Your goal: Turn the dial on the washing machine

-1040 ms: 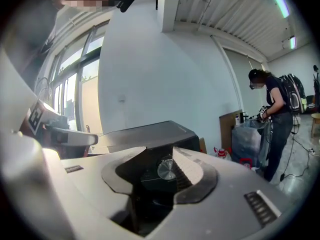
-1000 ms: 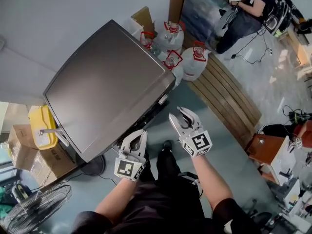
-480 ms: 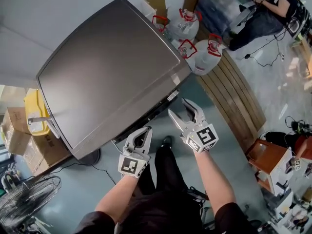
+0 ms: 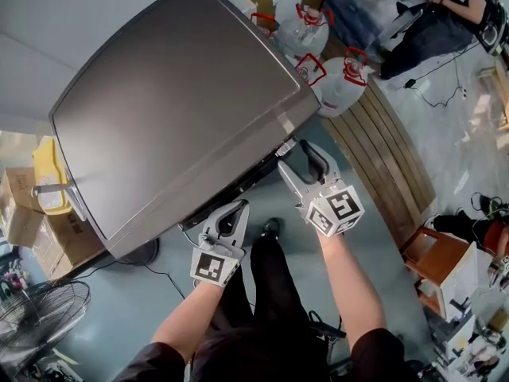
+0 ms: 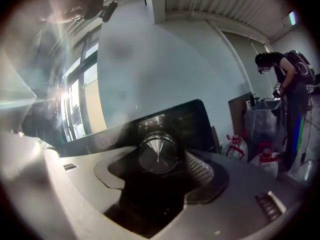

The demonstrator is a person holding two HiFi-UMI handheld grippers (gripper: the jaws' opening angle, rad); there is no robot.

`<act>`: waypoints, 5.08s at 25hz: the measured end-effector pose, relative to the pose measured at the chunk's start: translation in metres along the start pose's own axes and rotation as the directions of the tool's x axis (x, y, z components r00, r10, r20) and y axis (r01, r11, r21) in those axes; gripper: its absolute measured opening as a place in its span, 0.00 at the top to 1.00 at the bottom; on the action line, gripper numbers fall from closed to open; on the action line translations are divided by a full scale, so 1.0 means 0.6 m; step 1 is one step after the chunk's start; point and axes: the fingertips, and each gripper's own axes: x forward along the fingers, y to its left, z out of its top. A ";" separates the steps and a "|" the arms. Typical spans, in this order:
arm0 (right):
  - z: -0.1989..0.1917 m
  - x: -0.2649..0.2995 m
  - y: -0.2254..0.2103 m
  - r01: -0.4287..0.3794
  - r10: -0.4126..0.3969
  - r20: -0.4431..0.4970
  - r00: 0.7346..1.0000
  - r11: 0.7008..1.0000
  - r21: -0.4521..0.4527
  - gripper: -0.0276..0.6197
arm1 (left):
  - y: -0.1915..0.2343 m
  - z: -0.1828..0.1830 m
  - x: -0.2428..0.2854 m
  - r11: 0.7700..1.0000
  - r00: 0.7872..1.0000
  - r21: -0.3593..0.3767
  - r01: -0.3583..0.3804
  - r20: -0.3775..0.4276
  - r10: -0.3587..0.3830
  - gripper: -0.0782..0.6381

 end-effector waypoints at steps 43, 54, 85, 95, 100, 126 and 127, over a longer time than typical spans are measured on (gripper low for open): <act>0.007 0.029 0.038 0.084 -0.177 -0.070 0.982 0.733 -0.675 0.54 | -0.007 -0.010 0.004 1.000 1.000 0.002 0.020 -0.013 -0.020 0.87; 0.012 0.030 0.035 0.057 -0.105 -0.048 0.993 0.810 -0.584 0.54 | -0.013 -0.008 0.012 1.000 0.999 0.007 0.029 -0.019 -0.029 0.87; -0.002 0.021 -0.012 -0.123 0.127 0.021 0.992 0.887 0.446 0.52 | -0.011 -0.024 0.016 0.999 0.998 -0.002 0.046 -0.042 -0.046 0.87; 0.004 0.020 0.002 -0.030 0.028 -0.062 0.998 0.999 -0.024 0.52 | -0.014 -0.026 0.016 0.999 0.998 -0.002 0.048 -0.045 -0.049 0.87; 0.004 0.022 0.010 -0.010 -0.005 -0.080 0.997 0.984 -0.179 0.52 | -0.011 -0.029 0.012 0.999 0.998 0.007 0.045 -0.052 -0.045 0.87; 0.008 0.014 0.023 -0.028 0.022 -0.038 0.999 0.984 -0.177 0.51 | -0.016 -0.036 0.019 0.998 0.997 -0.003 0.056 -0.057 -0.056 0.87; 0.011 0.012 0.023 -0.039 0.036 -0.029 0.999 0.992 -0.120 0.51 | -0.016 -0.037 0.020 0.998 0.997 -0.007 0.056 -0.057 -0.056 0.87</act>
